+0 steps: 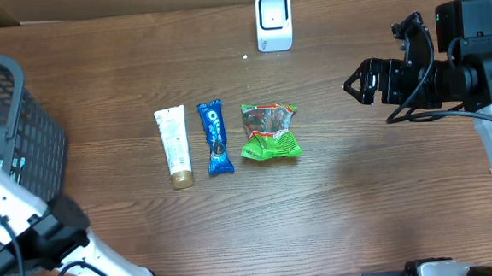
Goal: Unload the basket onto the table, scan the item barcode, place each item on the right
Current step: 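Close the left gripper on the mint-green wipes pack inside the basket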
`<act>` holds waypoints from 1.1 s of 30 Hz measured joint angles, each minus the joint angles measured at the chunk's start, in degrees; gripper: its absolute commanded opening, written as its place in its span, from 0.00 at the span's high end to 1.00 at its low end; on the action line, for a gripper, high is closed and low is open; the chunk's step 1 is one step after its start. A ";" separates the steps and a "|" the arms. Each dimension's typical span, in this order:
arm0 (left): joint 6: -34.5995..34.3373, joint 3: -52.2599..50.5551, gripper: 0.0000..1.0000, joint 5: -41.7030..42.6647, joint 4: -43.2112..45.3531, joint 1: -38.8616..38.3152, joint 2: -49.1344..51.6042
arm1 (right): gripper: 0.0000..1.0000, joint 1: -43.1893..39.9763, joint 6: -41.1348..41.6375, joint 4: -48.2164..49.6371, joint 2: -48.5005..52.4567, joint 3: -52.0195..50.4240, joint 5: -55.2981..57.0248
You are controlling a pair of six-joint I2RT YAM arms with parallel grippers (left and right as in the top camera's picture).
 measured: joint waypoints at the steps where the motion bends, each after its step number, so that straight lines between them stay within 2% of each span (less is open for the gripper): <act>1: 0.09 0.00 0.07 0.26 0.00 1.68 0.26 | 0.00 0.00 0.02 0.00 0.00 0.00 -0.02; 9: 1.60 -0.02 0.10 4.98 2.19 9.44 5.92 | 0.00 0.00 0.00 0.04 0.00 0.00 0.00; 21: 4.76 -0.24 0.10 9.68 5.14 10.05 22.14 | 0.00 0.00 0.02 -1.05 0.00 0.00 0.04; 33: 8.09 -0.44 0.13 10.86 6.51 10.05 30.77 | 0.00 0.00 0.02 -1.88 0.00 0.00 0.02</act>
